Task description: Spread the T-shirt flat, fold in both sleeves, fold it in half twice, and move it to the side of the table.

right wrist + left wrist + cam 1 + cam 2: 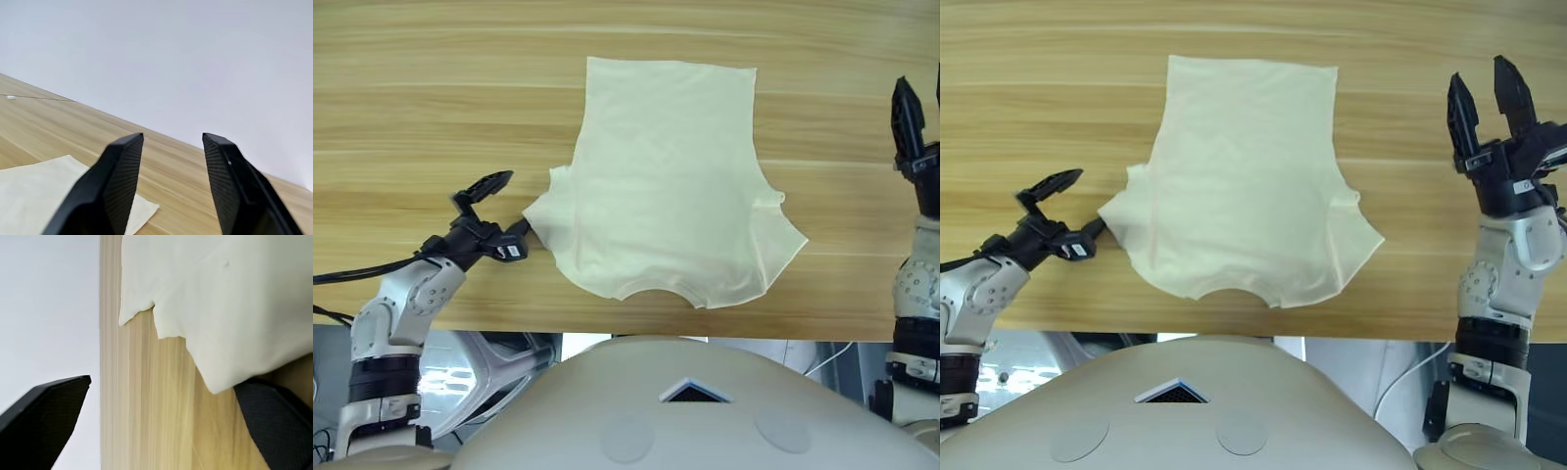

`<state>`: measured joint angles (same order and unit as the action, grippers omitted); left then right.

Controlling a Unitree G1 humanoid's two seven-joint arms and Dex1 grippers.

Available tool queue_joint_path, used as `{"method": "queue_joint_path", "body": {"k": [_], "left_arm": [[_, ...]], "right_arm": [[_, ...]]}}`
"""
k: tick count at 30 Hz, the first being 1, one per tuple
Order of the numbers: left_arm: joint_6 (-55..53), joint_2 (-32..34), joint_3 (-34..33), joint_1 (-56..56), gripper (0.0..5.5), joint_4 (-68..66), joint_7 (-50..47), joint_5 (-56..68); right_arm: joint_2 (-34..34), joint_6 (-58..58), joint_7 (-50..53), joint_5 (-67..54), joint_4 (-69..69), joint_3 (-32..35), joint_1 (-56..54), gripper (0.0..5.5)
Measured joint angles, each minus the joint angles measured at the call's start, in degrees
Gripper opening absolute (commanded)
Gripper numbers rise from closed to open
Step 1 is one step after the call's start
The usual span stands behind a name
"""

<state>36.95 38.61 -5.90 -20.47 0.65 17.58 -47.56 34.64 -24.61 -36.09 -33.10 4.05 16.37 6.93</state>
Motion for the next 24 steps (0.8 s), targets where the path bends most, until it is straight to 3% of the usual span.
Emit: {"method": "queue_joint_path", "body": {"k": [6, 24], "left_arm": [[-1.9, 4.1, 3.8, -0.4, 5.36, 2.6, -0.5, 0.0], [-3.8, 9.4, 13.6, 7.0, 2.35, -4.9, -3.2, 0.7]], "right_arm": [[-1.6, 1.9, 0.8, 1.7, -0.9, 1.2, -0.8, 2.23], [-4.5, 3.0, 0.4, 5.3, -3.9, 4.0, 2.6, 2.23]]}}
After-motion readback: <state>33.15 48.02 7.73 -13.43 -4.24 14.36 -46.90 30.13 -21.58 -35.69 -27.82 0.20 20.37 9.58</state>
